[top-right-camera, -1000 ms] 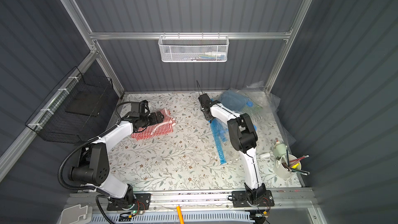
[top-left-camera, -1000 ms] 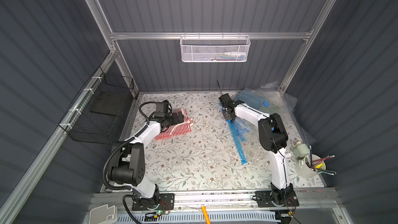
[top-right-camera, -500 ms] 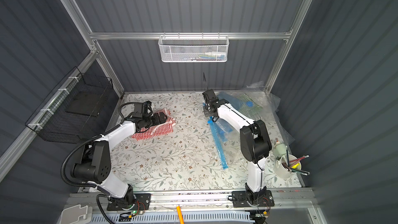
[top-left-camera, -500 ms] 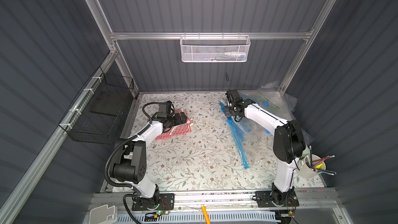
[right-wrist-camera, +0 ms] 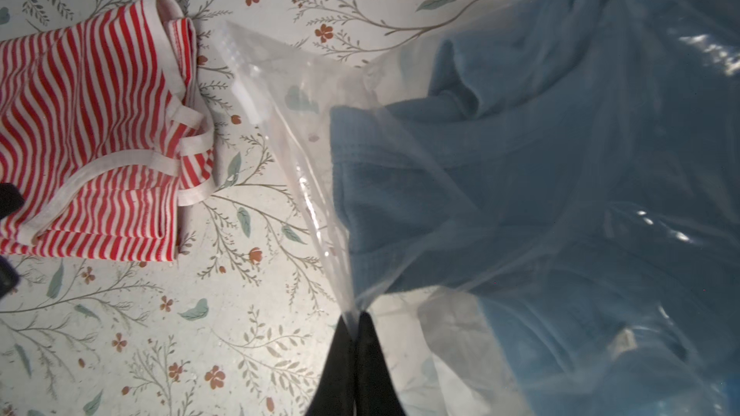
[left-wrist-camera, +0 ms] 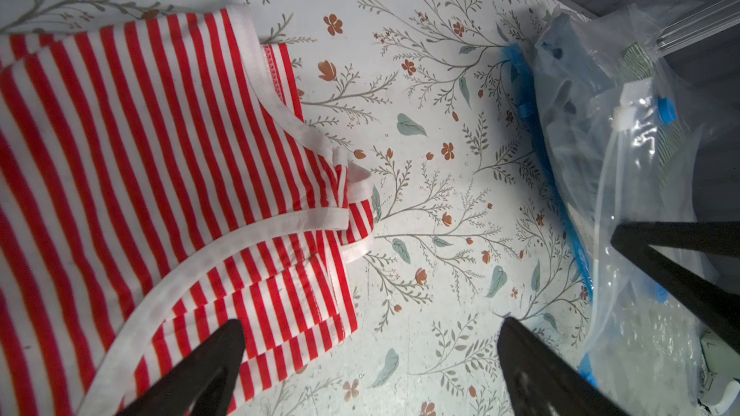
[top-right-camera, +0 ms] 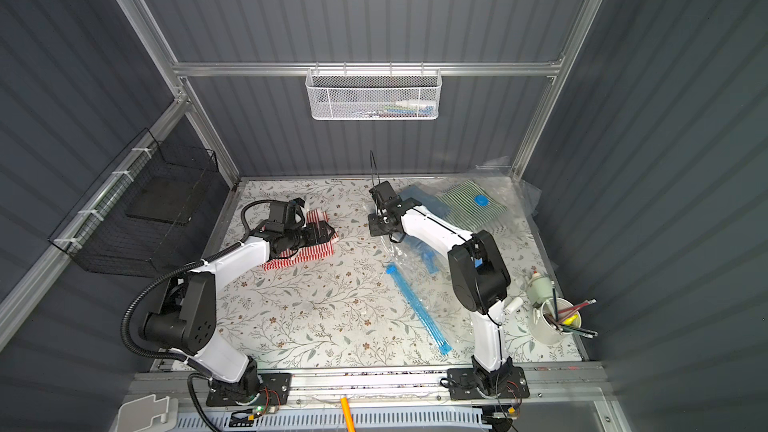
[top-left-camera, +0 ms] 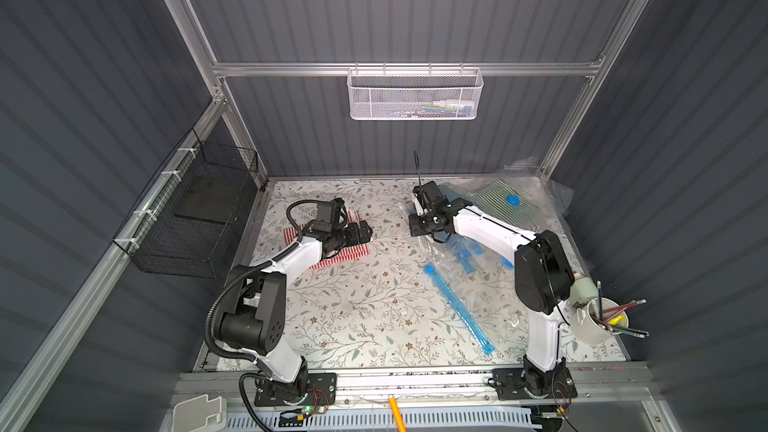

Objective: Take the tank top out of the vacuum bag
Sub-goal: Open the vacuum bag at the center of the board.

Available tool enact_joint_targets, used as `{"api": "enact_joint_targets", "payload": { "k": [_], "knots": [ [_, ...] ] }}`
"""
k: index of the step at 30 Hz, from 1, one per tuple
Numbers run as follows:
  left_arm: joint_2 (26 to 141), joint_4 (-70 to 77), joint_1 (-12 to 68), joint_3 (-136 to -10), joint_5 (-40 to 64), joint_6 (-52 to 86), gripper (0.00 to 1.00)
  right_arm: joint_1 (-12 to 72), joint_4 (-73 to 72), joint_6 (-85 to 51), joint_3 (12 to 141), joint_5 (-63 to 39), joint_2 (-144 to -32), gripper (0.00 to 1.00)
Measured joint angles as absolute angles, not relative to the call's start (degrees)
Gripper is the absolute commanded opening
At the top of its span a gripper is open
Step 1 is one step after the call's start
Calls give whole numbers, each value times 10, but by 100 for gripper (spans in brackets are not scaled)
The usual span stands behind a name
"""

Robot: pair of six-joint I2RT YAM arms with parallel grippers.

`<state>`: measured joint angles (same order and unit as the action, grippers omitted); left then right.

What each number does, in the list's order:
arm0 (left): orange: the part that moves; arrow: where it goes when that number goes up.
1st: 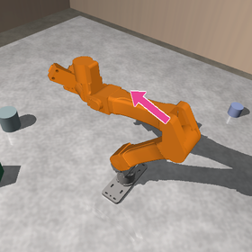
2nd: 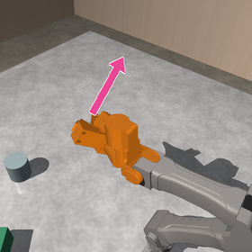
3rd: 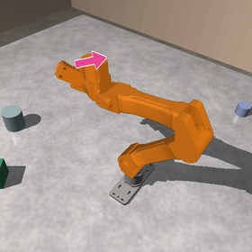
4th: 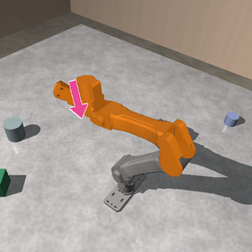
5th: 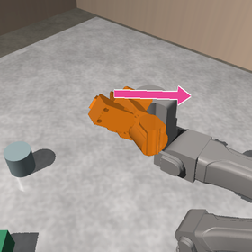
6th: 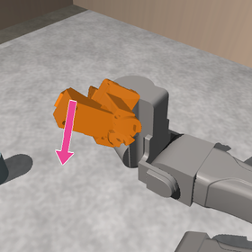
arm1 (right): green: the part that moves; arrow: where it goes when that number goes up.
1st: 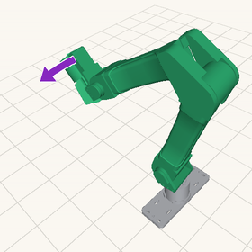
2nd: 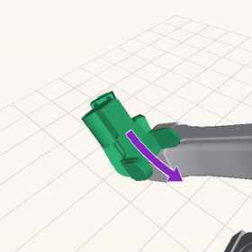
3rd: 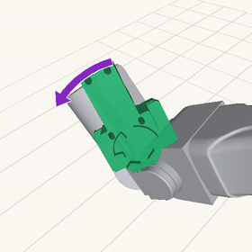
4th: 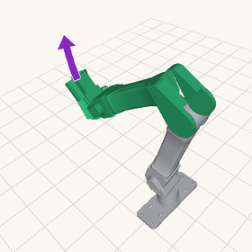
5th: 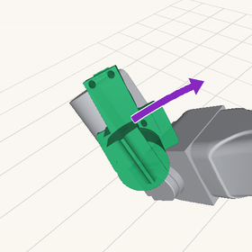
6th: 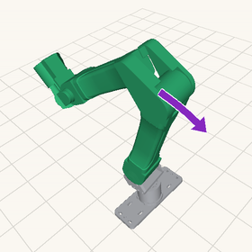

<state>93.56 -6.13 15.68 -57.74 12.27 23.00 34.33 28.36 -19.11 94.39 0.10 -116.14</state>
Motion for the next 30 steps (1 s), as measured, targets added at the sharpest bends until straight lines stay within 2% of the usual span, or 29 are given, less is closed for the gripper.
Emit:
{"api": "enact_joint_targets", "payload": {
  "k": [3,10,11,19,30],
  "knots": [
    [935,-62,157,-568,120,230,100,345,286,-193,979,1,-1187,2],
    [931,-64,157,-555,120,230,100,346,292,-187,981,20,-1214,37],
    [930,-64,157,-555,120,230,100,346,292,-186,975,22,-1214,38],
    [927,-64,157,-555,119,230,100,362,288,-169,925,34,-1212,38],
    [927,-64,157,-555,119,230,100,392,285,-144,887,66,-1197,46]
  ]
}}
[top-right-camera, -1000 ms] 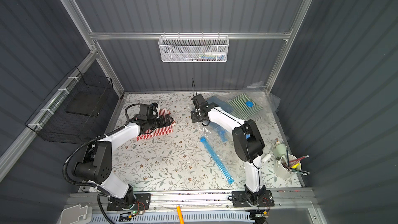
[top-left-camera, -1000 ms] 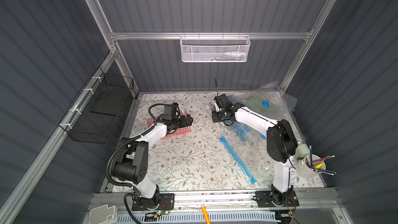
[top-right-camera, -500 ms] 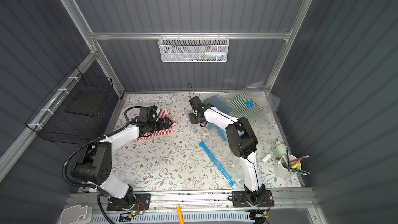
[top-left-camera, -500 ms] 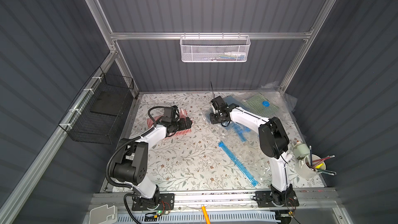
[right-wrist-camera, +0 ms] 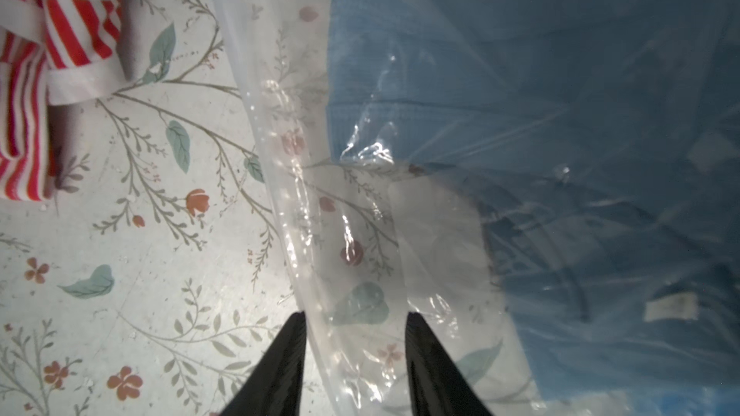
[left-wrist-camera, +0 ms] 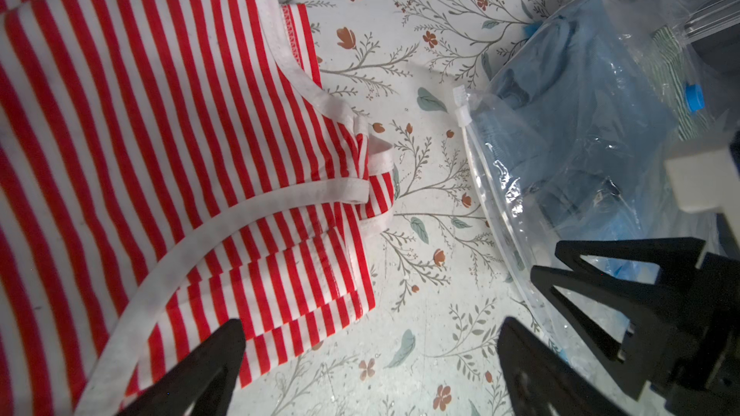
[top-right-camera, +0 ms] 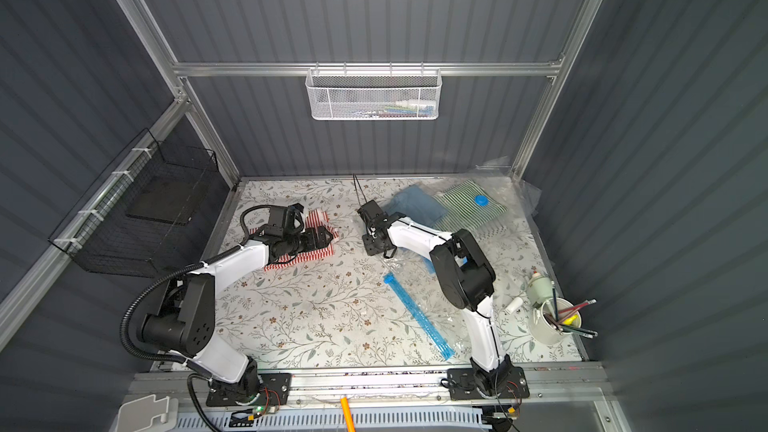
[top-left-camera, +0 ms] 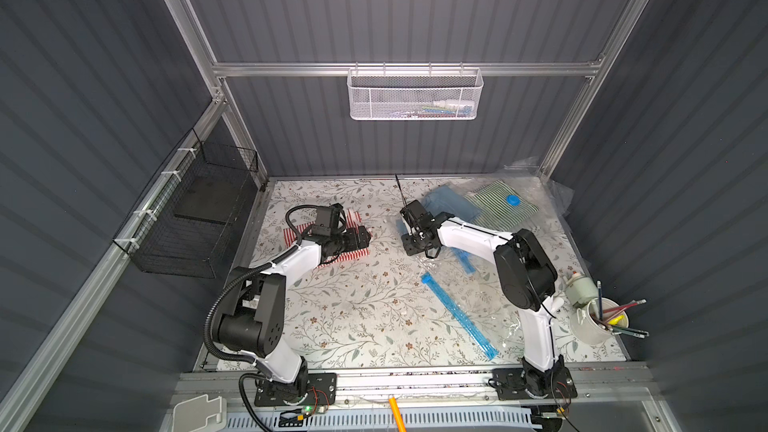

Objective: Take the tank top out of the vacuum bag
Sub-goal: Open the vacuum bag at the center of the board.

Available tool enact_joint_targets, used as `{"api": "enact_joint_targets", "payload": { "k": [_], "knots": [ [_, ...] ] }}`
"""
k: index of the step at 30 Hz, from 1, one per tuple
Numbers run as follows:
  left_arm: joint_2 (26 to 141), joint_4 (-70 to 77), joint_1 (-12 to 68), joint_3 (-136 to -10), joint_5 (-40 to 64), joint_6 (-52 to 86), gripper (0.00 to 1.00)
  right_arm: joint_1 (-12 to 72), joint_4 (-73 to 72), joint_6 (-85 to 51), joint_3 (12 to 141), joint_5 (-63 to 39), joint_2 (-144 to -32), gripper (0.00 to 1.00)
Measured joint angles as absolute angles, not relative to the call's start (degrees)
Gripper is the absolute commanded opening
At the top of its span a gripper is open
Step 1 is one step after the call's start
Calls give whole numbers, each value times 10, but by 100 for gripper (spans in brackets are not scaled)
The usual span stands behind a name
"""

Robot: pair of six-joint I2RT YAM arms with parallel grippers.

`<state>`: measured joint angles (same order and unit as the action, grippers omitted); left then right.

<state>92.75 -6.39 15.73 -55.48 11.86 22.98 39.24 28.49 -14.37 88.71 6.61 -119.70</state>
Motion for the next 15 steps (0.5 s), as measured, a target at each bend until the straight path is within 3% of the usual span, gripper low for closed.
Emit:
{"api": "enact_joint_targets", "payload": {
  "k": [7,15],
  "knots": [
    [927,-64,157,-555,119,230,100,407,288,-134,887,103,-1196,48],
    [927,-64,157,-550,121,230,100,415,310,-126,903,162,-1207,36]
  ]
}}
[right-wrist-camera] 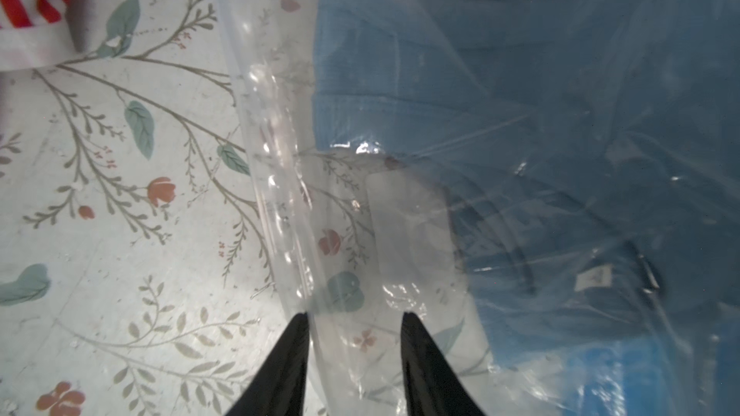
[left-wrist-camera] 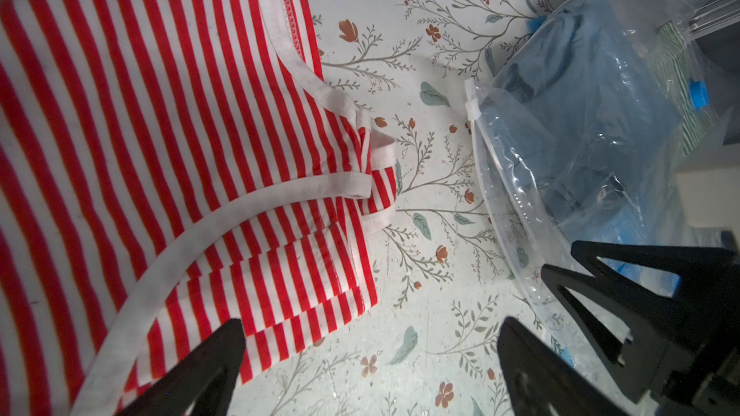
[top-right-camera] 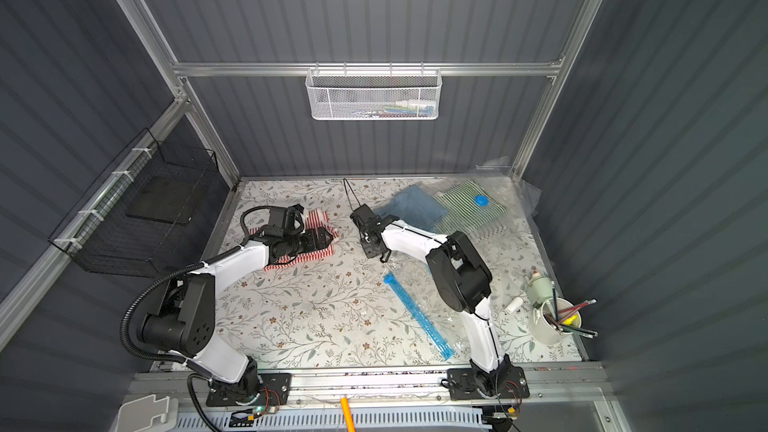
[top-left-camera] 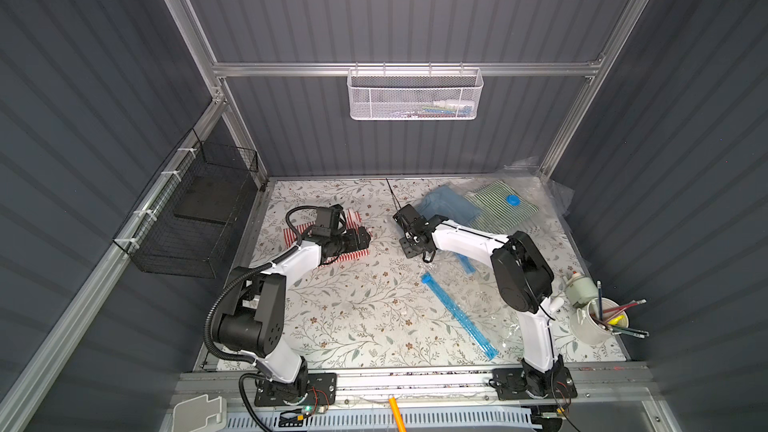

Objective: Take the tank top out of the vacuum bag
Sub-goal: Open the vacuum bag at the center of the board.

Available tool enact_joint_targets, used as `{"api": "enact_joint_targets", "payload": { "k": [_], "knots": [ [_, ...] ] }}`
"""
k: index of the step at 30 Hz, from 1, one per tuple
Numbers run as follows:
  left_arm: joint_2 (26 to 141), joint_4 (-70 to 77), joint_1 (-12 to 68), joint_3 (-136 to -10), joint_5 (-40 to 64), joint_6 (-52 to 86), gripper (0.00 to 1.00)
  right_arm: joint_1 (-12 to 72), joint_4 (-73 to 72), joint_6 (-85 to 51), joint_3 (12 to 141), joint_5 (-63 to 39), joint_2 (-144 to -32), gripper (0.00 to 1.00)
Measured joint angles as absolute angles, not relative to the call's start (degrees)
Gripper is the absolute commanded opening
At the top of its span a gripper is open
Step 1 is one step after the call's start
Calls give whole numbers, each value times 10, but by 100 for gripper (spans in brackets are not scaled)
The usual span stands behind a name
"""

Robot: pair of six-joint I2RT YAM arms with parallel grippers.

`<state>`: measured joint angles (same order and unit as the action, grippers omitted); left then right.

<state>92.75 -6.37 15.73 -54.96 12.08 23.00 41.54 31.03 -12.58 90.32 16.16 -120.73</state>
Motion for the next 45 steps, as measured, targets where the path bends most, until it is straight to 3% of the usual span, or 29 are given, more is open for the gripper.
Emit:
{"api": "enact_joint_targets", "payload": {
  "k": [8,19,32,45],
  "knots": [
    [927,-63,157,-546,121,230,100,416,317,-124,905,195,-1216,0],
    [927,-57,157,-536,136,234,98,416,314,-128,904,215,-1212,0],
    [929,64,190,-507,211,293,92,412,312,-164,900,194,-1134,0],
    [999,185,235,-523,210,355,84,395,295,-219,878,124,-1133,0]
  ]
}}
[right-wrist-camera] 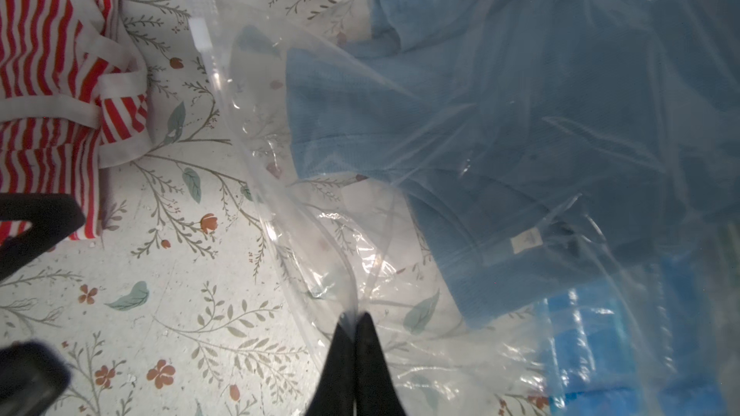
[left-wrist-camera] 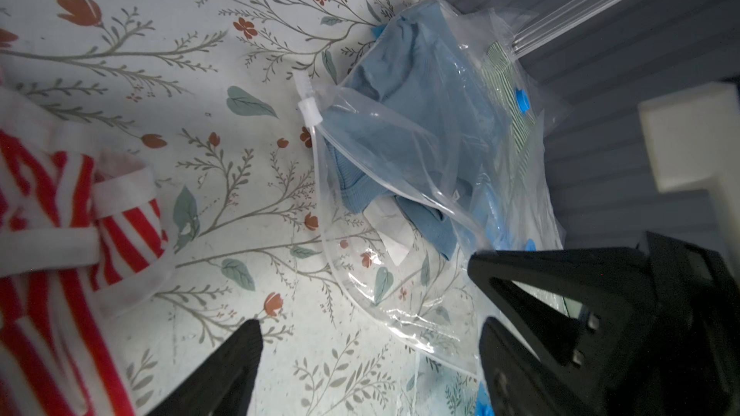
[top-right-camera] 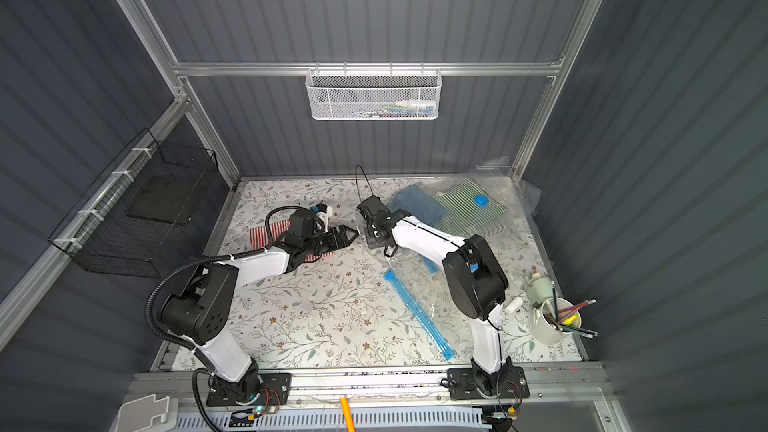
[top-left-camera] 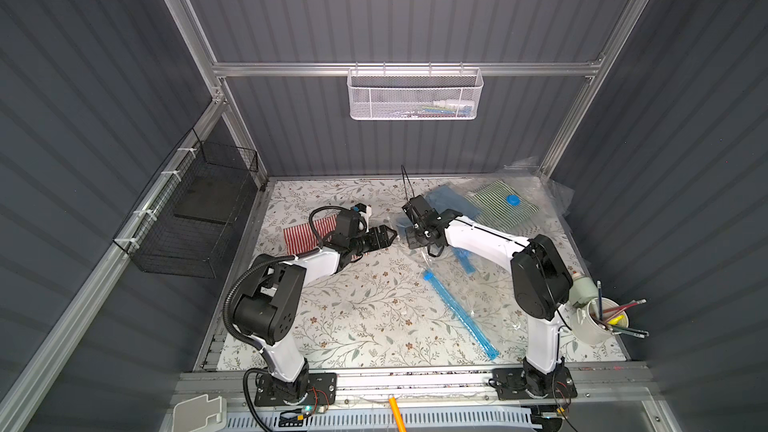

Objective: Take the tank top out of the vacuum bag
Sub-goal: Open the vacuum bag at the center of the board.

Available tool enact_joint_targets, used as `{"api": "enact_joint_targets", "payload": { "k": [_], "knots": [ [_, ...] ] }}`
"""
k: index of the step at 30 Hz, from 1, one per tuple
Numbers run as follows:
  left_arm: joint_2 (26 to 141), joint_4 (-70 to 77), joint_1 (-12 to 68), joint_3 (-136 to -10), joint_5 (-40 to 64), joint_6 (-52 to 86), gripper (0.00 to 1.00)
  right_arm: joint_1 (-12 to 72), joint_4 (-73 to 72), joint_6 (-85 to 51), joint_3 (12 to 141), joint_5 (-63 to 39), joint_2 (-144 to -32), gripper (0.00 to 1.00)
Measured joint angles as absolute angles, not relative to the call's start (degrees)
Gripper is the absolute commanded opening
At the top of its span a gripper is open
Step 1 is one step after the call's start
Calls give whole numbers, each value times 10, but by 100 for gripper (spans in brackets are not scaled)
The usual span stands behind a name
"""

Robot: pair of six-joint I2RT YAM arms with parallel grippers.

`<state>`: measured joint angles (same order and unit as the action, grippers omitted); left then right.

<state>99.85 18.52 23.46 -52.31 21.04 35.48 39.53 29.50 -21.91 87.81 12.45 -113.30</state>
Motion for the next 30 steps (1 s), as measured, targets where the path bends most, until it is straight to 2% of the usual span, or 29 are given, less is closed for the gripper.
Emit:
{"api": "enact_joint_targets", "payload": {
  "k": [3,11,13,14,19,30],
  "knots": [
    [1016,216,236,-523,211,369,79,392,289,-227,878,117,-1133,0],
    [1047,296,251,-528,211,402,72,390,282,-241,876,113,-1120,0],
    [1060,307,256,-537,211,411,64,388,281,-244,873,113,-1109,0],
    [1067,311,258,-543,213,414,63,387,279,-246,871,113,-1104,0],
    [1096,328,259,-557,217,425,63,379,268,-257,863,105,-1084,0],
    [1145,338,270,-597,221,434,70,370,257,-262,858,89,-1079,0]
  ]
}}
